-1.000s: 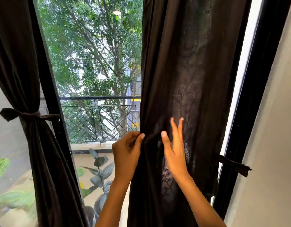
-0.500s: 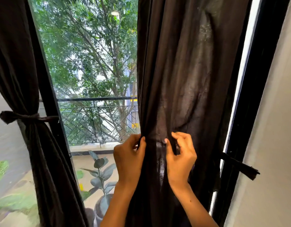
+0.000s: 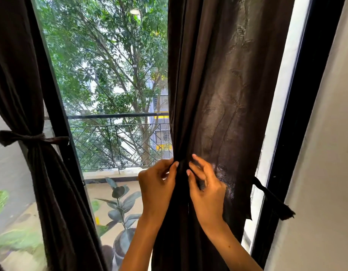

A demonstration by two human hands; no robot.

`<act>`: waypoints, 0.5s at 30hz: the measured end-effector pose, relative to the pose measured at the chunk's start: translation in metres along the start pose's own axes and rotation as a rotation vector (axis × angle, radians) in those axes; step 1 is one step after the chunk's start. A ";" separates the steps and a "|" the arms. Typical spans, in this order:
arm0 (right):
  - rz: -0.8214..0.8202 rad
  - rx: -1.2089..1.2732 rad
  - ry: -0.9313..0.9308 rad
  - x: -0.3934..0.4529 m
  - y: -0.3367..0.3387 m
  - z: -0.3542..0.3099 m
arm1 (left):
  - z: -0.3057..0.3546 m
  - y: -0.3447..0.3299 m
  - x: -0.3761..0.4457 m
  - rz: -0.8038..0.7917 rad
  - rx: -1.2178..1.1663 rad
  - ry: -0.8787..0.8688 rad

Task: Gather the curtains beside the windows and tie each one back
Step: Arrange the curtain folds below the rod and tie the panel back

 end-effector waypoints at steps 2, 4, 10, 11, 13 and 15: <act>-0.067 -0.007 -0.004 -0.003 -0.008 -0.002 | 0.000 -0.002 0.000 -0.010 0.006 -0.008; -0.125 0.011 -0.037 -0.008 -0.014 0.000 | 0.000 -0.005 -0.002 -0.035 -0.007 -0.002; -0.259 0.105 -0.096 -0.022 -0.026 0.007 | 0.009 -0.014 0.001 -0.032 0.078 -0.051; -0.267 0.117 -0.092 -0.022 -0.027 0.007 | 0.010 -0.014 0.002 -0.020 0.102 -0.069; -0.255 0.127 -0.052 -0.016 -0.023 0.007 | 0.012 -0.015 0.003 0.001 0.151 -0.101; -0.151 0.095 0.020 -0.004 -0.009 0.007 | 0.007 -0.015 0.007 0.003 0.143 -0.085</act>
Point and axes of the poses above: each hand's wrist, its own x-axis towards the middle knuckle, its own y-axis out of the back of the hand, z = x × y, the point moved 10 cm from there along x, towards the middle knuckle, and after that the axes turned 15 degrees about y, right-handed, at the moved point
